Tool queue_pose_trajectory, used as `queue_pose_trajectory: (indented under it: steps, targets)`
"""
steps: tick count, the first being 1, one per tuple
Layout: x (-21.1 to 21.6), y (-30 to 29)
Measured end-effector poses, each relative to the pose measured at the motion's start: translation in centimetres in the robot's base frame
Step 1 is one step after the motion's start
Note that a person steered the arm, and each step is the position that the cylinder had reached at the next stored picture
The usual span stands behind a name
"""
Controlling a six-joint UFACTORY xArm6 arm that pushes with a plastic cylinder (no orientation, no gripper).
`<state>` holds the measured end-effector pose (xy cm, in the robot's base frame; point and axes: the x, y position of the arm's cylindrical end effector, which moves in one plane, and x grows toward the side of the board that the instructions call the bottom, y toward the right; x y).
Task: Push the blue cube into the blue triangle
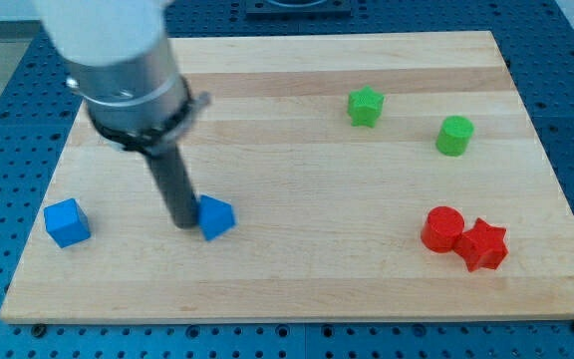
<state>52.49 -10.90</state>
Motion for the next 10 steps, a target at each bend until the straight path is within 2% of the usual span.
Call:
queue_pose_trajectory:
  steps: [1,2,3,4,5,6,7,8,9,10]
  targets:
    - [3.4,4.7]
    - [5.2,6.1]
    - [8.3,-2.6]
    - [7.6,-14.0]
    - [3.3,-19.6]
    - [0.2,-16.8]
    - [0.2,-8.9]
    - [-1.5,-4.1]
    - [-5.8,-4.1]
    - [-3.7,-1.0]
